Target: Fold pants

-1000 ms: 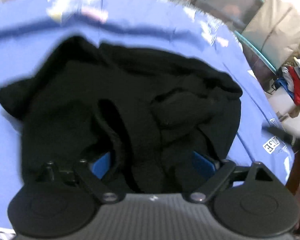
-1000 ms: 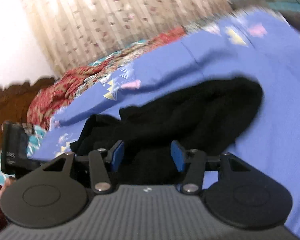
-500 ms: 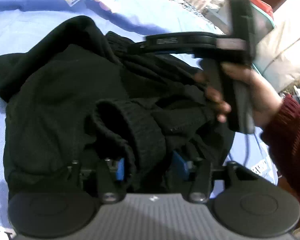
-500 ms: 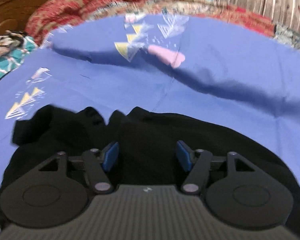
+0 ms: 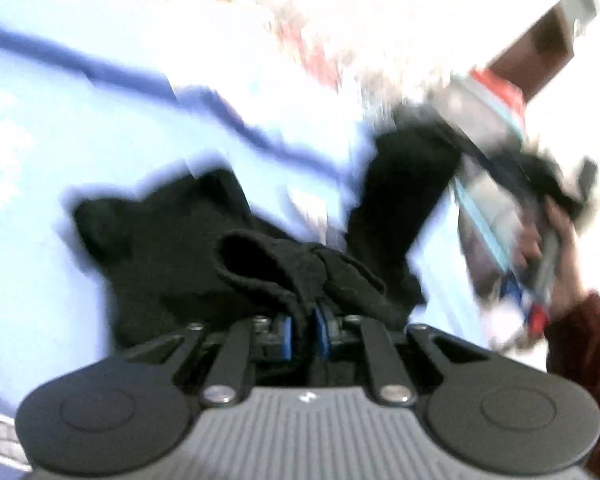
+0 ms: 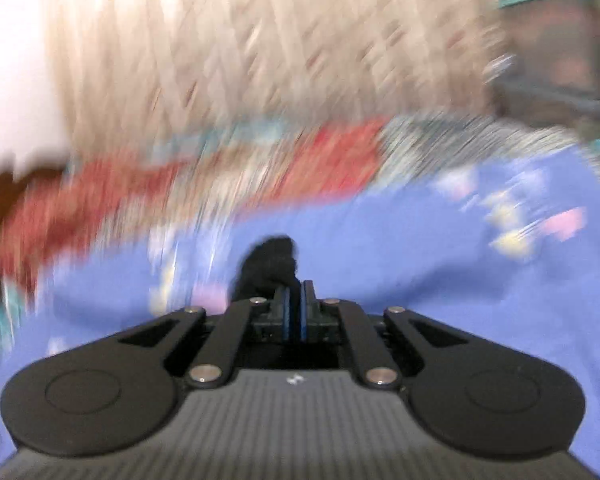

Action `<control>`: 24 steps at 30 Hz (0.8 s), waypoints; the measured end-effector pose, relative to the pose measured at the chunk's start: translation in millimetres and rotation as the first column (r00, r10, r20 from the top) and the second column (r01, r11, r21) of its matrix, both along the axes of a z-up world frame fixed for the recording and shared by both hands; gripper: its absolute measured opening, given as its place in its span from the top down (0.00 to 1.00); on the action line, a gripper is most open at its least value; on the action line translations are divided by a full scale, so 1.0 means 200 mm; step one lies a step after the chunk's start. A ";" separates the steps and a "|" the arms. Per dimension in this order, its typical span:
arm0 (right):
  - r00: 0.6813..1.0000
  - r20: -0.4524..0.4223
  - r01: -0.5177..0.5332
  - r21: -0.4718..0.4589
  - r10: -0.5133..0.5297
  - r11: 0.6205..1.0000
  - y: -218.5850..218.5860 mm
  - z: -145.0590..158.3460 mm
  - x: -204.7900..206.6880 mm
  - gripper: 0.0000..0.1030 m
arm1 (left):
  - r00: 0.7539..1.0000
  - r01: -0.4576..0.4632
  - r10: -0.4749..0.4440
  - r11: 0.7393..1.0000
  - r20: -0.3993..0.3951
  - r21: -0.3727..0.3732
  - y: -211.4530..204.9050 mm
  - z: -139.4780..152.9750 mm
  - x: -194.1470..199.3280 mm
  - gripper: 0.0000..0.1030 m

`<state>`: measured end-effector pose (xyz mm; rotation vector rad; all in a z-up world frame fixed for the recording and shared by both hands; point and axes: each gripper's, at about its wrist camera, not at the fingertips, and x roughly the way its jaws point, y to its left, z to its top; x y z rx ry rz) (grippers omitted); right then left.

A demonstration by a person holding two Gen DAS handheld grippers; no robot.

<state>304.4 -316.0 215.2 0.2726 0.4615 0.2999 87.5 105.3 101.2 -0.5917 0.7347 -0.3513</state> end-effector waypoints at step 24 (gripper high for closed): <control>0.669 -0.532 0.743 0.467 -0.519 0.480 -1.12 -1.05 -1.52 0.87 | 0.914 -0.345 0.357 0.934 -0.194 0.097 0.49 -0.31 -1.23 0.75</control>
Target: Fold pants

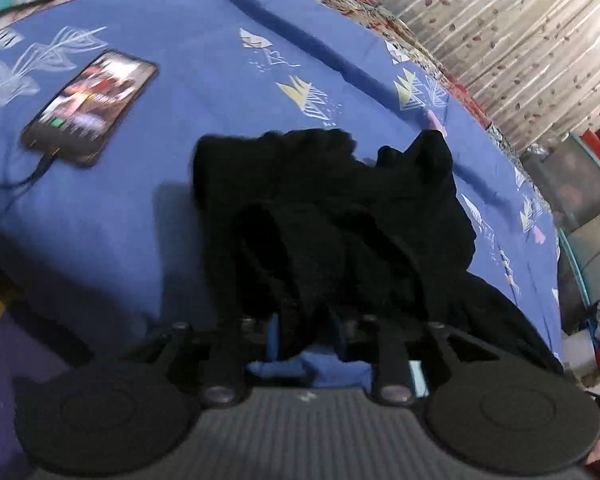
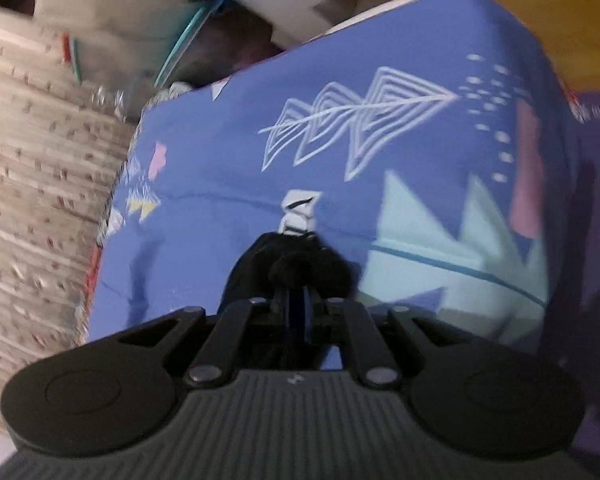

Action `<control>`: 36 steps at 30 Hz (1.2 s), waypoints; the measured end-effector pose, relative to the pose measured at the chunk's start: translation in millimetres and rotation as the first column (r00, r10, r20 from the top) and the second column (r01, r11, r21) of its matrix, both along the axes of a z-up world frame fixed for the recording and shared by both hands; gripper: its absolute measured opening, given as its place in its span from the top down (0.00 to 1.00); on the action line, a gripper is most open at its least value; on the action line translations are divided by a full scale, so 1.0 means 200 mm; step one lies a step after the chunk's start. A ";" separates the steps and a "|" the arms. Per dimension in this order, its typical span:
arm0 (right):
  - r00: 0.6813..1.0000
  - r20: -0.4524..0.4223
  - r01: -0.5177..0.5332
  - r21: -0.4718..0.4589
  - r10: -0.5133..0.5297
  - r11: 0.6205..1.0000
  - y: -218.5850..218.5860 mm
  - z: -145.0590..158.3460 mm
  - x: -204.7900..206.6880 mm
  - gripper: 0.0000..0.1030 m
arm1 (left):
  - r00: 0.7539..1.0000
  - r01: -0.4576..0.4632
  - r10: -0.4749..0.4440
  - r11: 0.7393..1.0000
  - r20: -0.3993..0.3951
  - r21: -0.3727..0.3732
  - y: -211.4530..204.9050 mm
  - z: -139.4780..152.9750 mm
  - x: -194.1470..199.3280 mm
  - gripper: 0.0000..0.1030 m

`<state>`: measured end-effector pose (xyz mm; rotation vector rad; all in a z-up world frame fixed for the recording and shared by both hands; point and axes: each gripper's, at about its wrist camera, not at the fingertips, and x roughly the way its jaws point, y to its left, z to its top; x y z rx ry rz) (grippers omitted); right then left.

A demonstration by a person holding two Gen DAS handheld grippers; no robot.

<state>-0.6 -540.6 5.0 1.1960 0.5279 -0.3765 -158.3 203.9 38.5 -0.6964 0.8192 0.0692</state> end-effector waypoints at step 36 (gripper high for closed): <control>0.227 -0.424 -0.836 -0.547 0.876 -0.048 2.70 0.27 1.26 0.16 | 0.996 -0.024 0.030 0.997 0.089 -0.068 0.23 0.04 0.15 0.48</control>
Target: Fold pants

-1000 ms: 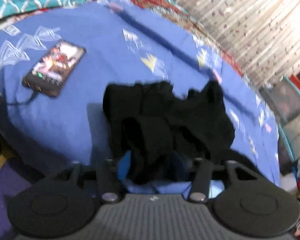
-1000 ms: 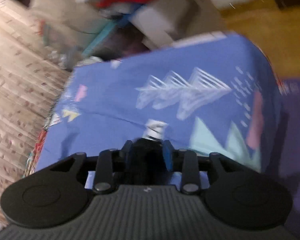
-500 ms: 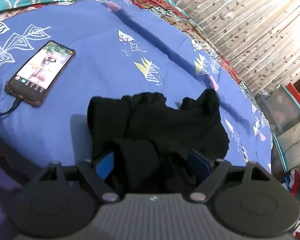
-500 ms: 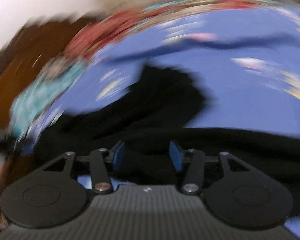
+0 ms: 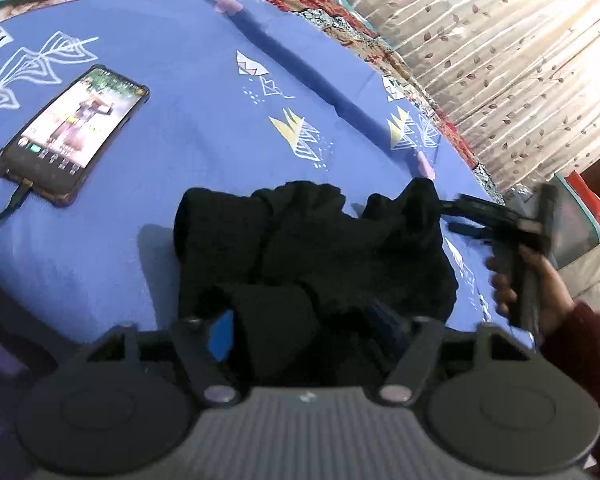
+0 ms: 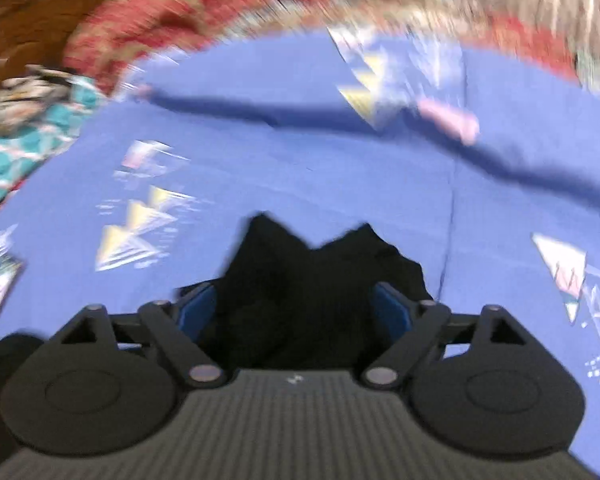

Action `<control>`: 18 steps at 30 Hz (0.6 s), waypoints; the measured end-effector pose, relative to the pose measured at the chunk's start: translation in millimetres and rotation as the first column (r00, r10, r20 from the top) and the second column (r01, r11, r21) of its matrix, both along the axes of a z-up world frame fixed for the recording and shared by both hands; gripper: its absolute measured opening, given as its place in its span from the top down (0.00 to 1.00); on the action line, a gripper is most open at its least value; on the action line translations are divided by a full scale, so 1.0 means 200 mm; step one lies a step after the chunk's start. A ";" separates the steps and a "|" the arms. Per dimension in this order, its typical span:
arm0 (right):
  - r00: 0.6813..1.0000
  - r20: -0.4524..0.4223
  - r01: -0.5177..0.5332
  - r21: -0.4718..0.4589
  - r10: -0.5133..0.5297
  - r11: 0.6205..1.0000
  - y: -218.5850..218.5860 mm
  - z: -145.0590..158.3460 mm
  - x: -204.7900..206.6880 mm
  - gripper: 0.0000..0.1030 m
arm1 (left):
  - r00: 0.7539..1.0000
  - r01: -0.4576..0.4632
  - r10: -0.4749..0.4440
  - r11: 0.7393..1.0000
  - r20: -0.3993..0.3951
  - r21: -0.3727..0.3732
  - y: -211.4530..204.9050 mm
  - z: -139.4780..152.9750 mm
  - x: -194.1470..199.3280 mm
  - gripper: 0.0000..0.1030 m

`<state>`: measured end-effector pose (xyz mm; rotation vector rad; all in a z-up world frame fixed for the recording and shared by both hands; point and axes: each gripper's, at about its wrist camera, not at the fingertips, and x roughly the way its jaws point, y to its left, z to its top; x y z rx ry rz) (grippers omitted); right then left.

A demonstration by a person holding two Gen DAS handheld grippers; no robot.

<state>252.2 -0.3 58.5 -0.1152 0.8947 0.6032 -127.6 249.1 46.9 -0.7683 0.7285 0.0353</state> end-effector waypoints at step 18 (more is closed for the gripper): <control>0.750 0.294 0.447 0.433 -0.592 0.783 -1.05 0.62 0.09 0.61 | 0.923 0.124 -0.160 0.985 0.349 0.123 -0.10 0.34 0.27 0.86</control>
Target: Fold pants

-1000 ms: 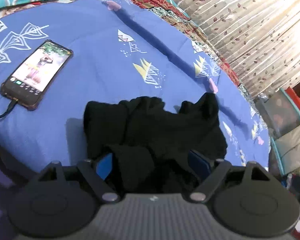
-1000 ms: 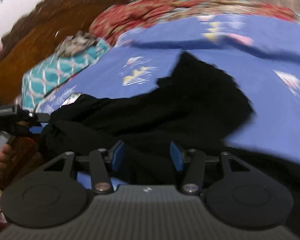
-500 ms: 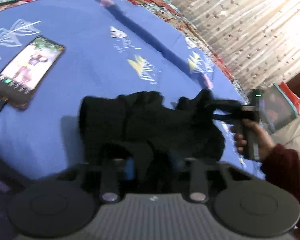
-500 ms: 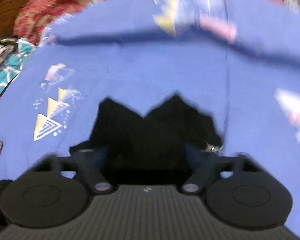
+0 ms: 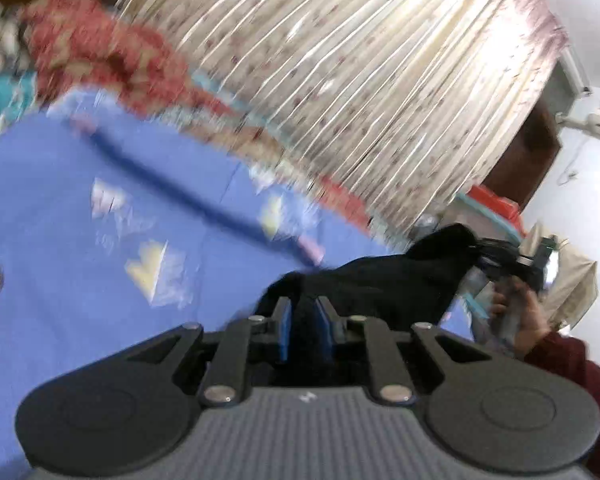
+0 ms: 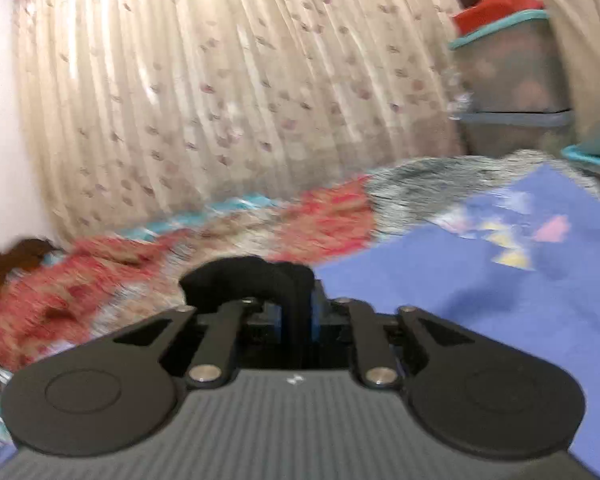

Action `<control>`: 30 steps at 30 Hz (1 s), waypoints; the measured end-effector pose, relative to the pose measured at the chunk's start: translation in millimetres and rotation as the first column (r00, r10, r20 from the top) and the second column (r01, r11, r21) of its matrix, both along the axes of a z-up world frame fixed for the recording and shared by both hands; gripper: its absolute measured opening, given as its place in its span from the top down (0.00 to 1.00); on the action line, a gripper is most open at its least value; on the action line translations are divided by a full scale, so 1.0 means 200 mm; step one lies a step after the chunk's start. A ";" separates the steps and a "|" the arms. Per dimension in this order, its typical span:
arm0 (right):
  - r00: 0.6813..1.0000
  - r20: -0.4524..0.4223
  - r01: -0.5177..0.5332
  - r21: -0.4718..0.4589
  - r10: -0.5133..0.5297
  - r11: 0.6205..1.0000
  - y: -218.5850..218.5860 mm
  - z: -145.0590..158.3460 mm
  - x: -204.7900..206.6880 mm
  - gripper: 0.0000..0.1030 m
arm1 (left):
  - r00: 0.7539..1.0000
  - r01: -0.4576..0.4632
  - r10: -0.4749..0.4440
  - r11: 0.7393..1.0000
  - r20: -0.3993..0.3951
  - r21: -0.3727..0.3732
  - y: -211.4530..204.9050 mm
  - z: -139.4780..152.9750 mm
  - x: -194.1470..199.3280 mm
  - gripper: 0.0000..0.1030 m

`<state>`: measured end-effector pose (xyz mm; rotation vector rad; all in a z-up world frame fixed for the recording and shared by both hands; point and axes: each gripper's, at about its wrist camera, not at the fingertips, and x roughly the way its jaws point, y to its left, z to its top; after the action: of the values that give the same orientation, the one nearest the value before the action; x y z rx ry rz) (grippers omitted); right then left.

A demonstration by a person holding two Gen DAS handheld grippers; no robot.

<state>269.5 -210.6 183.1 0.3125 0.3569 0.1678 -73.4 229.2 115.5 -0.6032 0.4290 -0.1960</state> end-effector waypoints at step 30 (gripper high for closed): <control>0.823 -0.357 -0.557 -0.354 0.442 0.751 0.33 -0.65 -0.67 0.84 | 0.954 -0.001 -0.044 0.989 -0.296 -0.150 -0.01 -0.21 0.55 0.82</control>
<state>134.8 -145.3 52.4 -0.2371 0.7205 0.5782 37.0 227.2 73.1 -0.7796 0.7183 -0.1585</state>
